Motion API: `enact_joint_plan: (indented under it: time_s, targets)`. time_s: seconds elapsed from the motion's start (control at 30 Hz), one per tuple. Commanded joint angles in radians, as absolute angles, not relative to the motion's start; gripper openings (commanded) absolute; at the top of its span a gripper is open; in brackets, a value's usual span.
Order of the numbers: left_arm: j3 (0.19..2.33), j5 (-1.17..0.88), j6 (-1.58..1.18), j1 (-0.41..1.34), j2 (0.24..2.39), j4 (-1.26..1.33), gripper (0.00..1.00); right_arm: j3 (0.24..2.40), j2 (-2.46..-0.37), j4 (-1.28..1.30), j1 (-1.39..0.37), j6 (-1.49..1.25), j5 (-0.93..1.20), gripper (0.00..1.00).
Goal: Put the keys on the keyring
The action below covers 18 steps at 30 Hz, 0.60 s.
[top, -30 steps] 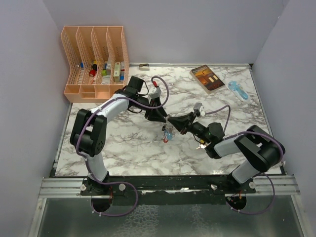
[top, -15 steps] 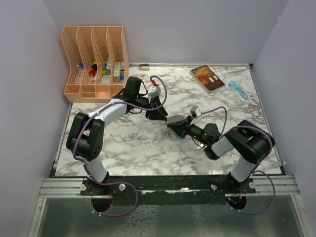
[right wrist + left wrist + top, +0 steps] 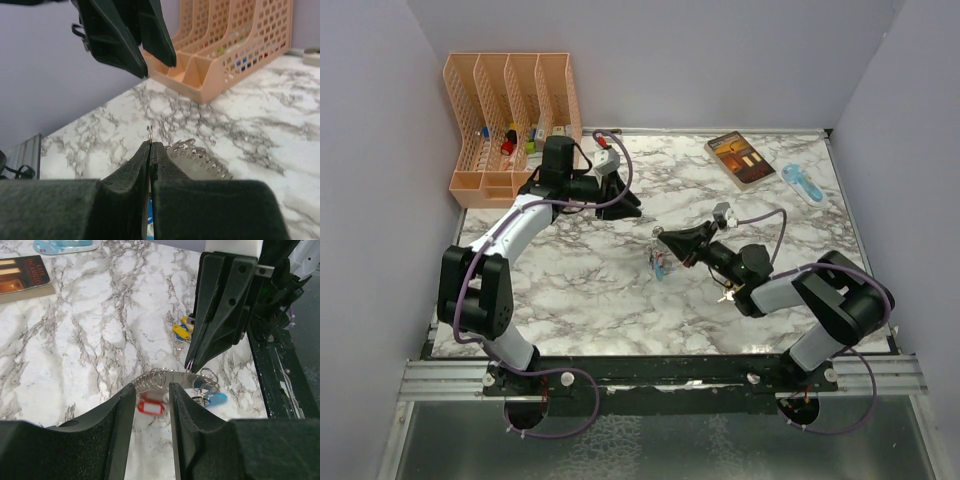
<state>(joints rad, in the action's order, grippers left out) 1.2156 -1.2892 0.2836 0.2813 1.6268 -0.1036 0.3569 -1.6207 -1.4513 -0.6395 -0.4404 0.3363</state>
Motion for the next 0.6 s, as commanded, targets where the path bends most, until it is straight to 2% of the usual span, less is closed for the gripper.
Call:
enact_joint_plan:
  time_s: [0.0,0.17,0.33,0.57]
  targets:
    - [1.242,-1.306,0.255,0.273,1.585,-0.098,0.36,0.429,-1.55,-1.703,-0.647,-0.432,0.31,0.01]
    - [1.224,-1.316,0.233,0.281,1.583,-0.072,0.35,0.464,-1.536,-1.682,-0.662,-0.427,0.269,0.01]
    - [1.172,-1.311,0.151,0.299,1.592,0.05,0.35,0.464,-1.617,-1.776,-0.669,-0.454,0.249,0.01]
    - [1.12,-1.318,0.073,0.301,1.604,0.164,0.35,0.477,-1.681,-1.778,-0.675,-0.457,0.265,0.01]
